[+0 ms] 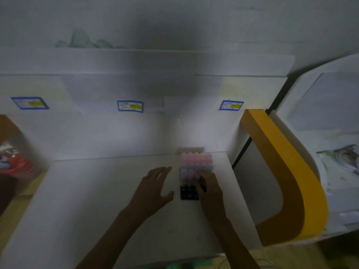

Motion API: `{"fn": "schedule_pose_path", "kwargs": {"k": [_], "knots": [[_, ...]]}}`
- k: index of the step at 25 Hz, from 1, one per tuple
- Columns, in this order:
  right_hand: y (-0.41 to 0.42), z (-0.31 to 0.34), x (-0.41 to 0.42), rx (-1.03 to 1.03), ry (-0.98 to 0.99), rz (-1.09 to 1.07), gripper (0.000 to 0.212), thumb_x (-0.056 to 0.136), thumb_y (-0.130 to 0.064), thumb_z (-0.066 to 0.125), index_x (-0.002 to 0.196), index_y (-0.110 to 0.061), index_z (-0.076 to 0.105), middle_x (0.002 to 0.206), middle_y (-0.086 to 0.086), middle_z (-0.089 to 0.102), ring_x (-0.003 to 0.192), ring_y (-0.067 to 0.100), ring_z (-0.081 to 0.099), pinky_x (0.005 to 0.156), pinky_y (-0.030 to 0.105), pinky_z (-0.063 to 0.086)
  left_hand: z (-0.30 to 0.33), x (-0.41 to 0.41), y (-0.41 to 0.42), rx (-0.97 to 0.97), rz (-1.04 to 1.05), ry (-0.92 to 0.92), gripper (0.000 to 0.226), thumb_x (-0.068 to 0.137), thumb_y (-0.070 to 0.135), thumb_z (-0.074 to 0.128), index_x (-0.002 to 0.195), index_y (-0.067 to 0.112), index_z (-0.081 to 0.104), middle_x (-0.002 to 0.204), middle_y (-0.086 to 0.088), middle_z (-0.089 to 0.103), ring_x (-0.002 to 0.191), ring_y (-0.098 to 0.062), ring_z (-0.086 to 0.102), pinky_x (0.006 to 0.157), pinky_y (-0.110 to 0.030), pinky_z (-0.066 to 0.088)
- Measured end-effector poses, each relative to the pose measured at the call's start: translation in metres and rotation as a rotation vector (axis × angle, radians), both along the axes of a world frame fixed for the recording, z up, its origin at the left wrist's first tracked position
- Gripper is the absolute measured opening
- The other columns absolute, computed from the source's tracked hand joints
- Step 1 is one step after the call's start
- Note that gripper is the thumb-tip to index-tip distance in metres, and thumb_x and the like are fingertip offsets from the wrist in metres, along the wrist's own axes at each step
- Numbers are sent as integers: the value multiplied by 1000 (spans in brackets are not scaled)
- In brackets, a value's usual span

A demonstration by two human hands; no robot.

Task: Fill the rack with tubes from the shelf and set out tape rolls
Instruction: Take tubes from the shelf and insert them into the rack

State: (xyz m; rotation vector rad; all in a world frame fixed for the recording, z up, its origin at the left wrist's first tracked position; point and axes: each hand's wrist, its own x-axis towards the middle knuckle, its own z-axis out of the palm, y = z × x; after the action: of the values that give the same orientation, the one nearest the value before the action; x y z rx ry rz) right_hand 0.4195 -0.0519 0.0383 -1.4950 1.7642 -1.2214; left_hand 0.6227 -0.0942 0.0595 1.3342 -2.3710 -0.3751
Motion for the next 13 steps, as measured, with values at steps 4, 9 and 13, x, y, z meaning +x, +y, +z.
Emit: {"fn": "schedule_pose_path", "kwargs": {"k": [4, 9, 13], "knots": [[10, 6, -1, 70, 33, 5, 26, 97, -25, 55, 121, -34, 54, 121, -17, 51, 110, -4, 47, 90, 3, 34, -1, 4, -1, 1, -15, 52, 77, 77, 52, 56, 144, 18, 40, 141, -3, 48, 129, -20, 40, 102, -37, 41], [12, 9, -4, 116, 178, -13, 42, 92, -18, 59, 127, -38, 51, 112, -25, 47, 101, -5, 45, 85, 7, 36, -6, 8, 5, 11, -29, 65, 78, 75, 55, 49, 142, 18, 42, 139, -2, 50, 126, -19, 42, 99, -37, 44], [11, 2, -7, 44, 378, -65, 27, 88, -16, 65, 114, -15, 63, 97, -4, 64, 85, 6, 54, 79, 31, 54, -6, 9, 12, -8, -59, 71, 75, 76, 48, 61, 142, 17, 42, 139, -2, 50, 125, -15, 38, 97, -31, 38]]}}
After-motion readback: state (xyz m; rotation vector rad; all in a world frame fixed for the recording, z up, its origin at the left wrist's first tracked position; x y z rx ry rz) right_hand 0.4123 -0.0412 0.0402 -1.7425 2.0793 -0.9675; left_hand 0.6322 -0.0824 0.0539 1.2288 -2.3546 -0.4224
